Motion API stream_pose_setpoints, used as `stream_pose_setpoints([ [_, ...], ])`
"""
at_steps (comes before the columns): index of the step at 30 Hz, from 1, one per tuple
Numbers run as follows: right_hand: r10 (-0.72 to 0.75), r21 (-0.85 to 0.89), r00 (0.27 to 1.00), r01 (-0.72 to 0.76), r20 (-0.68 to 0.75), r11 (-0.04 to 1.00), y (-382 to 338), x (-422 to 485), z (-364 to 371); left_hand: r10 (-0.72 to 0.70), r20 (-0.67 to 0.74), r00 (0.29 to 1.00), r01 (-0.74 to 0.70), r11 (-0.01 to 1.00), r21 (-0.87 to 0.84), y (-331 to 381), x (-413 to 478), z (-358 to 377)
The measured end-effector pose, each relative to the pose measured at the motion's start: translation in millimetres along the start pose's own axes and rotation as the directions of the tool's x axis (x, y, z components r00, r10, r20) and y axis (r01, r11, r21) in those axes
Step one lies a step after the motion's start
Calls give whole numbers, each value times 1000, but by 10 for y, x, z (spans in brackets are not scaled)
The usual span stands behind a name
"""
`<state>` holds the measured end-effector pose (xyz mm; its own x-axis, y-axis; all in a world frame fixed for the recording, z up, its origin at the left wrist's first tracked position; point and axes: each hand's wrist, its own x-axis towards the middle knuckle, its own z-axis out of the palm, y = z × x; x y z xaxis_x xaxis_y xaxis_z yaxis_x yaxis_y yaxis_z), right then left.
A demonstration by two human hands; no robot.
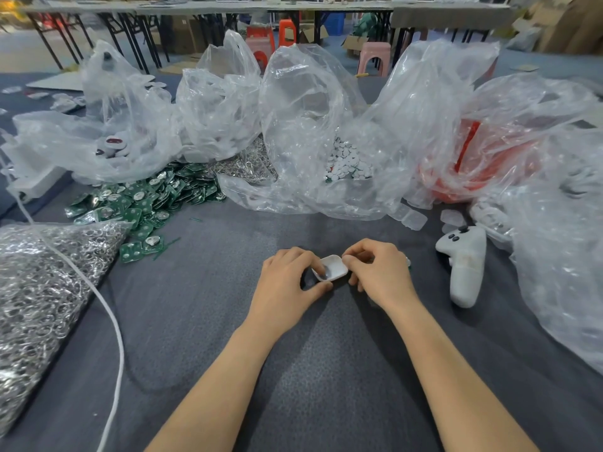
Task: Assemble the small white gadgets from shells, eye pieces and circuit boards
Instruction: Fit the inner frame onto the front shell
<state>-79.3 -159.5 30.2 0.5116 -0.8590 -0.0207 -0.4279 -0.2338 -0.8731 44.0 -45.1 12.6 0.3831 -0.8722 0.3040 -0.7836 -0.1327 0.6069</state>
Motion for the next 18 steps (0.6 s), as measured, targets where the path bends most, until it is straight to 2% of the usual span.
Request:
stream_pose_setpoints([
  [7,46,34,998,-48,46,998,-16,-6,-37,25,-6,1000,-25,999,30,11,-6,-5],
  [14,22,-10,1000,-22,14,1000,-10,-2,15,72,-7,997,-71,995,75,0,-11,10],
  [18,-3,16,1000,3,-7,1000,-12,-3,10,77,-20,997,-76,996,44,-12,-23,4],
])
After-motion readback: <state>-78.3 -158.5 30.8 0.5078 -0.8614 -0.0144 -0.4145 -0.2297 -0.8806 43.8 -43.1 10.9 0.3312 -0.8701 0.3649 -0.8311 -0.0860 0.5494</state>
